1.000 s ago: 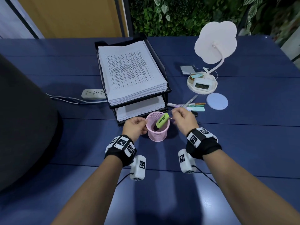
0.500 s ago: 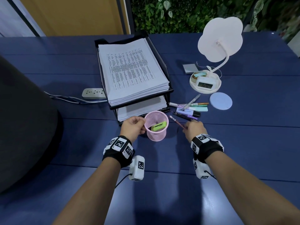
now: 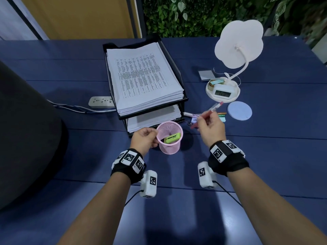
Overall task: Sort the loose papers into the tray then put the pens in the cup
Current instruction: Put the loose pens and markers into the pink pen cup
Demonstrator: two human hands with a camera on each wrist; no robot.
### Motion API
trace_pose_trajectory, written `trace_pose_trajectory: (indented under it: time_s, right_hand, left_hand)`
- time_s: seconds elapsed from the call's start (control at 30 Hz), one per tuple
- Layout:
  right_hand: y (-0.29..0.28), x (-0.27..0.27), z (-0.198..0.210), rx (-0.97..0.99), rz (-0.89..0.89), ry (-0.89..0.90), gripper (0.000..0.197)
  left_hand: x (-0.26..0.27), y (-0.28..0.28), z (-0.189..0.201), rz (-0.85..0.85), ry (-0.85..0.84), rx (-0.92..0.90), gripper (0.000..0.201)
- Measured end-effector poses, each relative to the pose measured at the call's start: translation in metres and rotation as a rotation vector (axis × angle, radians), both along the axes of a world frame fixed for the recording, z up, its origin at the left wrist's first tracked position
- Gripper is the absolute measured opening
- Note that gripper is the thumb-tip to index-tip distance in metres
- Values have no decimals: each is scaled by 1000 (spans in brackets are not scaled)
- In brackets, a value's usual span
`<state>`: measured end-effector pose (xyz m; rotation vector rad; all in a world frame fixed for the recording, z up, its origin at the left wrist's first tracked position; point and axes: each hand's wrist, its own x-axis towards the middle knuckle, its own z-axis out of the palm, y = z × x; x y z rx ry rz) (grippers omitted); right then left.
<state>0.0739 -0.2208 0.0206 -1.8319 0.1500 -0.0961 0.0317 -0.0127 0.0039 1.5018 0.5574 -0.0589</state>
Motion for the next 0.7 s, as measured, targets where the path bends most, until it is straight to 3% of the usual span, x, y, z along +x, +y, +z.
trace_pose_trajectory:
  time_s: [0.17,0.3,0.4,0.6,0.7]
  right_hand:
    - [20,4,18,92,93,-56,16]
    - [28,2,12,-69,274,21,4]
    - [26,0,5,-153,360,98,11]
    - [13,2,-4,-79,277,135,52]
    - [3,2,-9,-52,236,187,51]
  left_hand:
    - [-1,0,2,-14,-2,7,15]
    - [-2,-1,2,-22,5,7,17]
    - [-3,-2,3,-32,10,0,17]
    - [-2,-2,4,-37,9,-11,14]
    - [0,-4,5,-30,7,-12,15]
